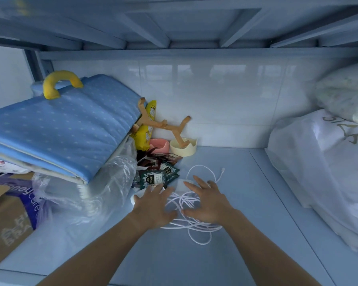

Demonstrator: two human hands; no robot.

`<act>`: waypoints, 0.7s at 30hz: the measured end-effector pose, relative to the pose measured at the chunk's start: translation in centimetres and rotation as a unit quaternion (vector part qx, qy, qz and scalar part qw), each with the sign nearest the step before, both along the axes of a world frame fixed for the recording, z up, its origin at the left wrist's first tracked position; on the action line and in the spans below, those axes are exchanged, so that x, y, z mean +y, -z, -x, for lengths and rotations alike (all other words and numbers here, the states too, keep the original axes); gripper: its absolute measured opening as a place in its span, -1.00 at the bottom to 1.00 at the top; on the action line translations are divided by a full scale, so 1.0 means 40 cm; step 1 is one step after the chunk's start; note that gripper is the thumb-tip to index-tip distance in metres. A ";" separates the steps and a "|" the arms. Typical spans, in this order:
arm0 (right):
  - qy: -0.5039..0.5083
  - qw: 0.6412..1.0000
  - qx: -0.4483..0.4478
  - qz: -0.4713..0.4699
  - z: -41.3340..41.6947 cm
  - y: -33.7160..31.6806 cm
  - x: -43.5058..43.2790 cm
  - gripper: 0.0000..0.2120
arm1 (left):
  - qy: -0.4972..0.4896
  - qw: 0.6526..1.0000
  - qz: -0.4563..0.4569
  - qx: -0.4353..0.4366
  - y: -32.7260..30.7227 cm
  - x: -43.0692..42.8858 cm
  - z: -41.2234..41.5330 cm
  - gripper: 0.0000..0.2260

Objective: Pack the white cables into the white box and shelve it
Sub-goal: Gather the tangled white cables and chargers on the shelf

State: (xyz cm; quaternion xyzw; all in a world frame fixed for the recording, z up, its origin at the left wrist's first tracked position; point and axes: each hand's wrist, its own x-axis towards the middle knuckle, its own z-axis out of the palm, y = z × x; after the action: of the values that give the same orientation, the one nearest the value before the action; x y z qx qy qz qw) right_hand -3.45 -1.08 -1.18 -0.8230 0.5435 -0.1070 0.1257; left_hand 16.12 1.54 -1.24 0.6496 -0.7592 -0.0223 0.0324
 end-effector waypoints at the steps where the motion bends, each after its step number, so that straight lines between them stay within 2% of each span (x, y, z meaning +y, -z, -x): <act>1: -0.003 1.000 0.002 0.005 -0.006 0.002 0.002 -0.22 | 0.000 1.000 -0.004 0.002 0.002 0.001 -0.002 -0.36; 6: 0.005 0.998 -0.010 0.064 -0.013 0.015 0.013 -0.31 | 0.024 1.000 -0.009 -0.014 0.008 0.008 0.000 -0.35; 12: 0.027 0.991 -0.011 0.129 0.009 0.003 0.028 -0.44 | 0.081 0.996 0.021 0.011 0.015 0.021 0.019 -0.36; 14: 0.026 0.993 -0.018 0.116 0.015 -0.006 0.025 -0.40 | 0.097 0.994 0.037 0.035 0.016 0.019 0.031 -0.38; 18: 0.001 0.999 -0.032 0.028 0.008 -0.020 -0.007 -0.23 | 0.140 0.982 0.092 0.090 0.017 0.012 0.047 -0.38; 21: -0.024 0.999 -0.009 0.018 -0.005 -0.012 -0.027 -0.19 | 0.140 0.975 0.110 0.133 0.018 0.004 0.052 -0.34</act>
State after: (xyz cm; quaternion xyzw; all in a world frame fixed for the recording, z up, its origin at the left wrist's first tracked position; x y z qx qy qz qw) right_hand -3.27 -2.17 -0.69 -0.8372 0.5201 -0.1211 0.1179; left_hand 14.05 1.70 -1.97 0.5204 -0.8294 -0.0293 0.2011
